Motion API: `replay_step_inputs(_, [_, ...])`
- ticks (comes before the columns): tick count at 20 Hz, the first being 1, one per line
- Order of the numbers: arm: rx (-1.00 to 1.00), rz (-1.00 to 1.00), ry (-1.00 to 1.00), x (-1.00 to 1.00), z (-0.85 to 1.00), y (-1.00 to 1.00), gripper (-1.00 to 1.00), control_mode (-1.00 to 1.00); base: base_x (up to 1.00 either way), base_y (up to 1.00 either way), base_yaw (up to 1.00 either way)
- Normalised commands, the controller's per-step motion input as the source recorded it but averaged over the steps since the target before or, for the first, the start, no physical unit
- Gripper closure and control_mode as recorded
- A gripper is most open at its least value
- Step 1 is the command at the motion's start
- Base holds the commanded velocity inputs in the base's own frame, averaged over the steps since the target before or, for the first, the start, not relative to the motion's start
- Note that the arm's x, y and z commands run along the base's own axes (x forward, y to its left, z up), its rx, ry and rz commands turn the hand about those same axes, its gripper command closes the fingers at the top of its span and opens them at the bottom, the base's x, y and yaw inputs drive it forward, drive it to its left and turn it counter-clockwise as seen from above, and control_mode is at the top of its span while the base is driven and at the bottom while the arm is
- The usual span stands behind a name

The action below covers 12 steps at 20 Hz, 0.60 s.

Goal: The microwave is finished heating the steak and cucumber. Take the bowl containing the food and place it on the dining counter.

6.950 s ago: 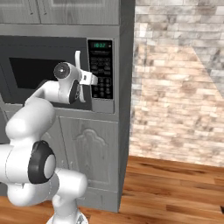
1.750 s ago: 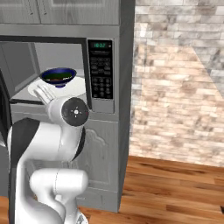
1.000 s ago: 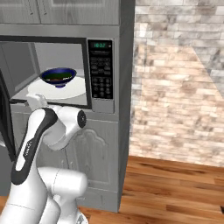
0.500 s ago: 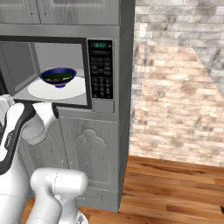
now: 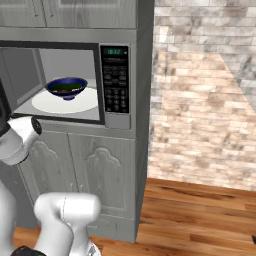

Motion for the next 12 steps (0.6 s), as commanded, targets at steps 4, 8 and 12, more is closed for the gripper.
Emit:
replay_step_inputs(4, [0.0, -0.11, -0.01, 0.33, 0.23, -0.86, -1.0, -1.0, 0.0, 0.0, 0.0])
replay_step_inputs(8, [-0.03, -0.24, 0.0, 0.77, 0.26, -1.0, -1.0, -1.0, 0.0, 0.0, 0.0])
replay_step_inputs(12, [-0.08, -0.3, 0.0, 0.74, 0.38, -1.0, -1.0, -1.0, 0.0, 0.0, 0.0])
